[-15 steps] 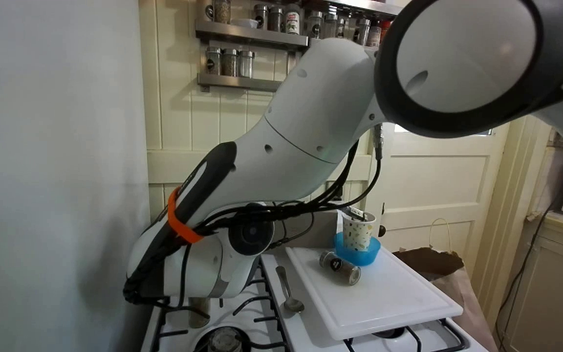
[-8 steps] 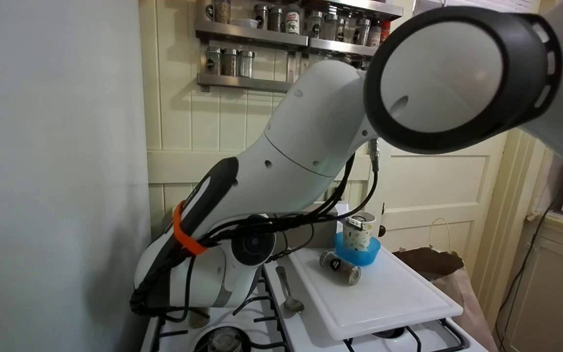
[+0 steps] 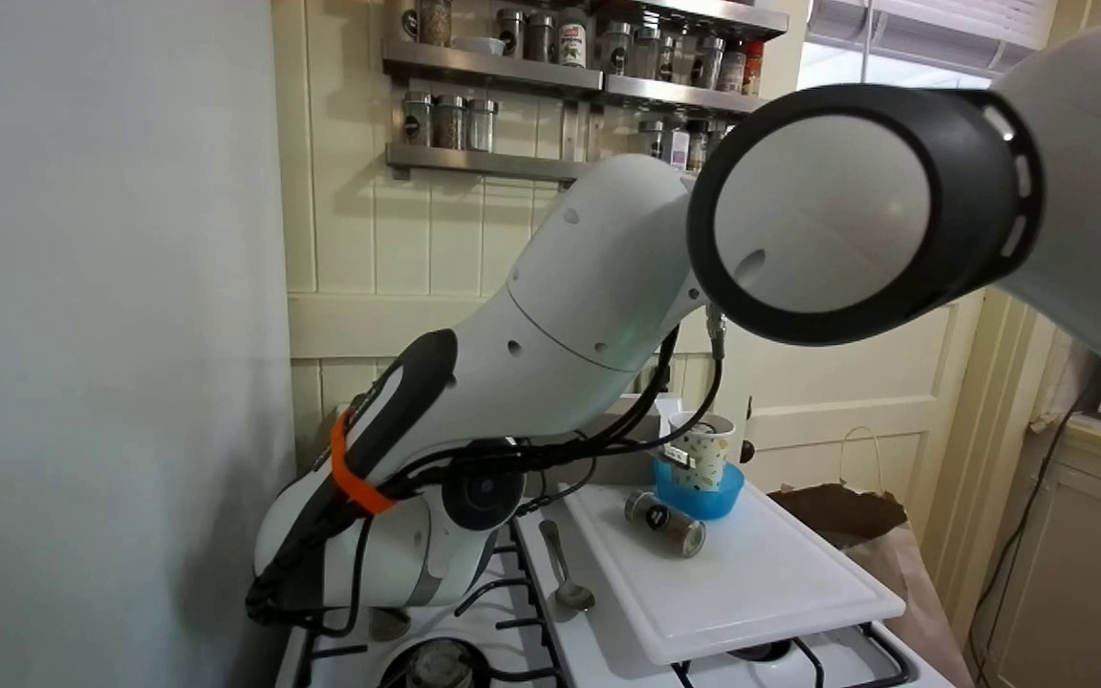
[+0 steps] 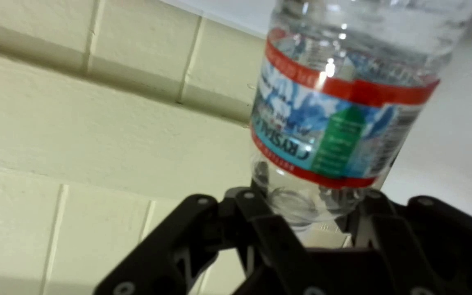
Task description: Make the water bottle stand upright on the stove top
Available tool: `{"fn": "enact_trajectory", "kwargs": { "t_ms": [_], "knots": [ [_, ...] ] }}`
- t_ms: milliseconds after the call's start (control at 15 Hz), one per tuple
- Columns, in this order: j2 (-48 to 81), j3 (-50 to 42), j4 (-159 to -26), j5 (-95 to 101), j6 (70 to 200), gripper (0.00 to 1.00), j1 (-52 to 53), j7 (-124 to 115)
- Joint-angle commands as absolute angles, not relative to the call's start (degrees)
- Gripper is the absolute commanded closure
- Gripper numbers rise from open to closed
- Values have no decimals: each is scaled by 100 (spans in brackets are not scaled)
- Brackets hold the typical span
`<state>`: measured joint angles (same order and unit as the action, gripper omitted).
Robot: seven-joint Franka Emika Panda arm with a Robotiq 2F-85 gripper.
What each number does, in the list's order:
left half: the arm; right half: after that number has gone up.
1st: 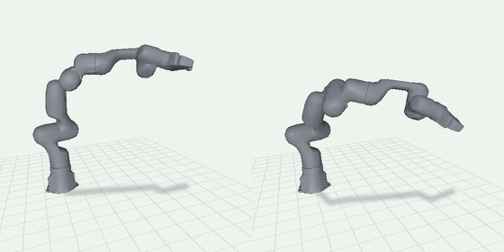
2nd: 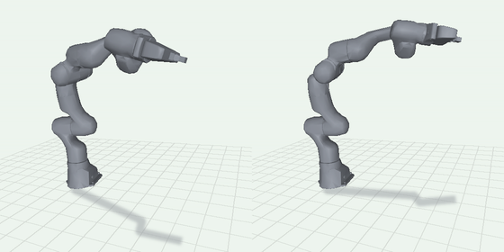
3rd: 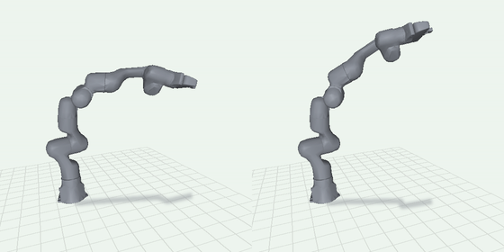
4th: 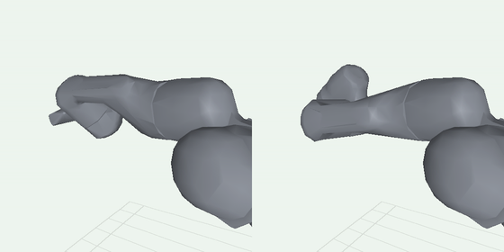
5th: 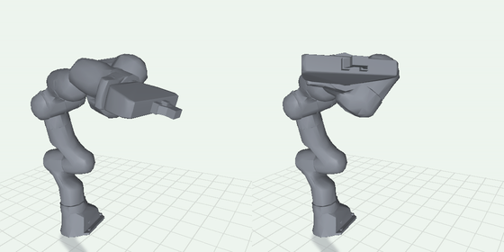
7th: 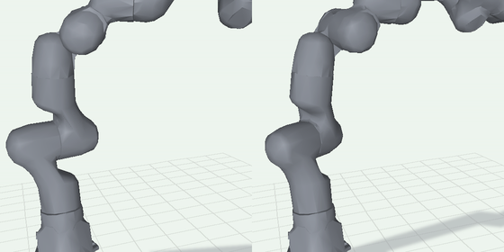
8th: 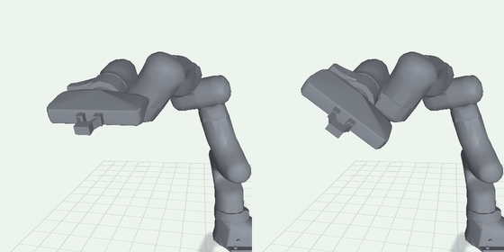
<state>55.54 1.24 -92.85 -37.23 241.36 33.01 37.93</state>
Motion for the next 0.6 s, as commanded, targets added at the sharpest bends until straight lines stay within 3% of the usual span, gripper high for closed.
{"fn": "enact_trajectory", "kwargs": {
  "t_ms": [0,67,133,267,533],
  "knots": [
    [5745,212,-9049,-3592,24147,87,3228,3713],
    [5736,215,-9079,-3583,24136,87,3224,3728],
    [5718,220,-9109,-3566,24131,37,3217,3730],
    [5666,221,-9155,-3559,24103,31,3208,3766],
    [5455,241,-9239,-3672,24024,1,3205,3888]
  ]
}}
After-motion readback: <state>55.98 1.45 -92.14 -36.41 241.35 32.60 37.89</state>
